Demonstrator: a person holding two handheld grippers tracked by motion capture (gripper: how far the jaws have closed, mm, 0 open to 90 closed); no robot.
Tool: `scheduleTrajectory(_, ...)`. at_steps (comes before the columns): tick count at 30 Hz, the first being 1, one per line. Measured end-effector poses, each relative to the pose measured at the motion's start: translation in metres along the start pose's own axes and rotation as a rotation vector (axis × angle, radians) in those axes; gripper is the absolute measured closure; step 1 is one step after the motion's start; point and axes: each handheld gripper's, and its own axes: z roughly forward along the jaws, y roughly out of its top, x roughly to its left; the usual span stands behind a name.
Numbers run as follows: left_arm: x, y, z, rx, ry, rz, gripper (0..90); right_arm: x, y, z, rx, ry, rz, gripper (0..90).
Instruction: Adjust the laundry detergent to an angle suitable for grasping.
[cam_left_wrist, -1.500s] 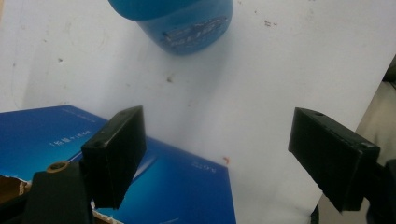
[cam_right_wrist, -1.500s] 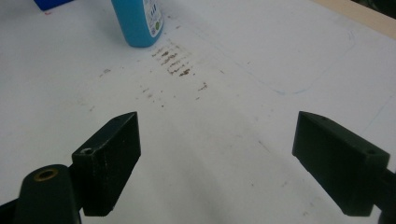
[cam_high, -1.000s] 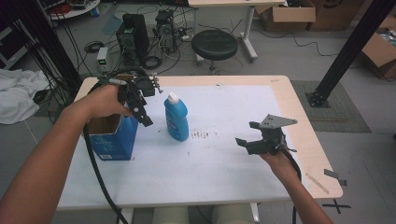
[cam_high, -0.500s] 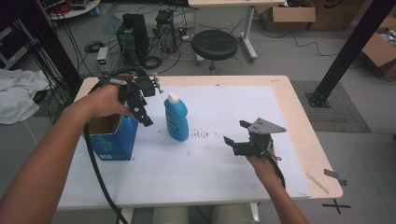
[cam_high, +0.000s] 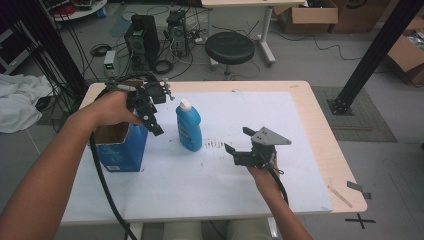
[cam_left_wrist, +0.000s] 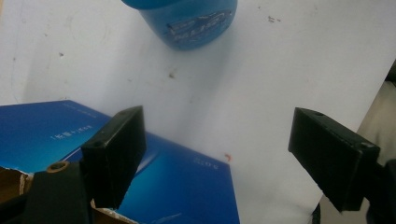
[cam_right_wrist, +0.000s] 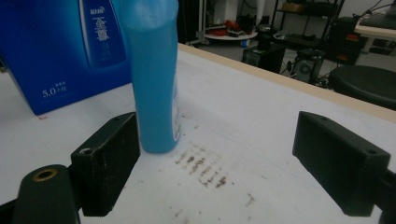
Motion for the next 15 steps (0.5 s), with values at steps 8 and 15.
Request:
scheduleTrajectory(8, 0.000, 0.000, 0.001, 0.008, -0.002, 0.005, 19.9, 0.015, 0.005, 0.023, -0.041, 0.018, 0.011, 14.8)
scheduleTrajectory(15, 0.000, 0.000, 0.000, 0.008, 0.000, 0.004, 19.9, 0.023, 0.010, 0.041, -0.068, 0.041, 0.033, 14.8)
